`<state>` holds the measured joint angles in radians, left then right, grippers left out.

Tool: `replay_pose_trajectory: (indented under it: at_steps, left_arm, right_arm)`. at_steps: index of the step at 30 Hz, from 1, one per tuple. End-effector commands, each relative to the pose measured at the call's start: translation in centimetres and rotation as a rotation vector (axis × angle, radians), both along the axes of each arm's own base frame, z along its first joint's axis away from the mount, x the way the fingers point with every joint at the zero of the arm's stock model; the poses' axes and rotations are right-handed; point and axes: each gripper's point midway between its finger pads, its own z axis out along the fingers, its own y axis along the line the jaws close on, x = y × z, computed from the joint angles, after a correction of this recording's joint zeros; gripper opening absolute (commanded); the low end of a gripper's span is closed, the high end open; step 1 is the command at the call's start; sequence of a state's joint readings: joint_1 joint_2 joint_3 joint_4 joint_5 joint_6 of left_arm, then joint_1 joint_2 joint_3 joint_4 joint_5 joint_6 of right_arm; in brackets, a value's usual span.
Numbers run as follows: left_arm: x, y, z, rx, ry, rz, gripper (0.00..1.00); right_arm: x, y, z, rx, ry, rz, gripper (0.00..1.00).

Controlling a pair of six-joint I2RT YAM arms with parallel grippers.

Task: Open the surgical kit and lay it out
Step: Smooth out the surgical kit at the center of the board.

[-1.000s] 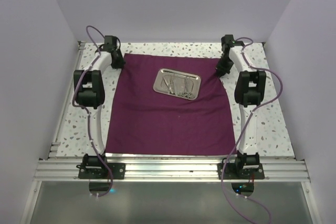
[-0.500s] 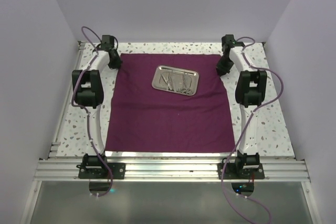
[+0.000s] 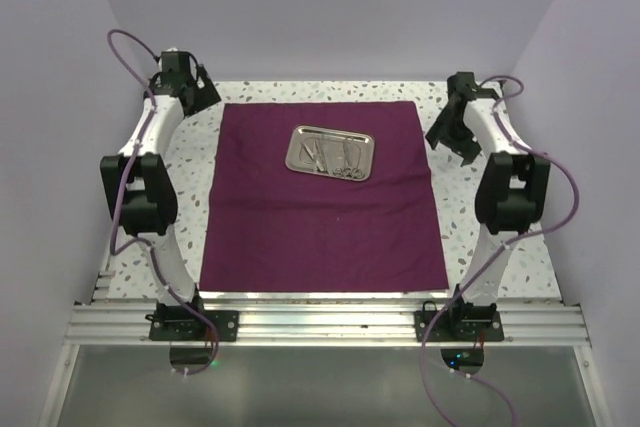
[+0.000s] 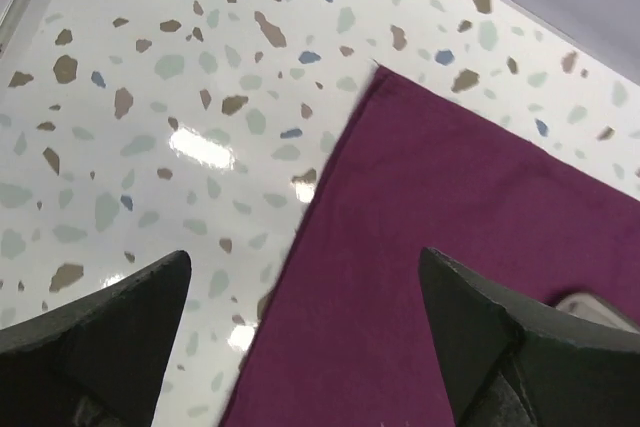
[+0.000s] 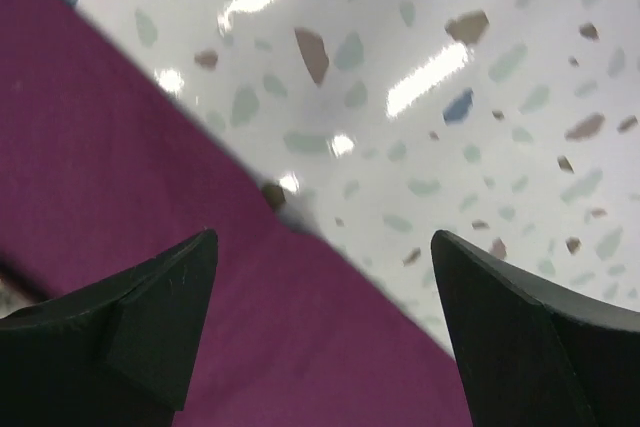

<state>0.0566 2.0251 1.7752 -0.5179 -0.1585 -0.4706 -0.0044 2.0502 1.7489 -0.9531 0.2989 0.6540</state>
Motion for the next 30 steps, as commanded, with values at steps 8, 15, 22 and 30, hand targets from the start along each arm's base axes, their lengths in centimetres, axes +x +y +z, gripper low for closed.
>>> replay_pose_trajectory:
  at_steps: [8,15,22,30]
  left_arm:
    - [-14.8,-13.1,-0.7,-0.105,0.06,-0.295,0.92]
    - [-24.0,-19.4,-6.6,-0.224,0.191,-0.439,0.81]
    - [-28.7,-19.2,-12.2,-0.214,0.357,-0.423,0.77]
    - [-35.5,-18.9,-15.5,-0.183,0.543,-0.396,0.75]
  right_arm:
    - [-10.4,11.5,1.7,0.383,-0.033,0.375,0.55]
    - [-17.5,13.0,-3.8,0.494,0.116,0.418,0.0]
    - [-19.9,12.8,-7.8,0.499,0.197,0.364,0.0]
    - [-26.4,9.4,-9.5,0.358,0.424,0.214,0.0]
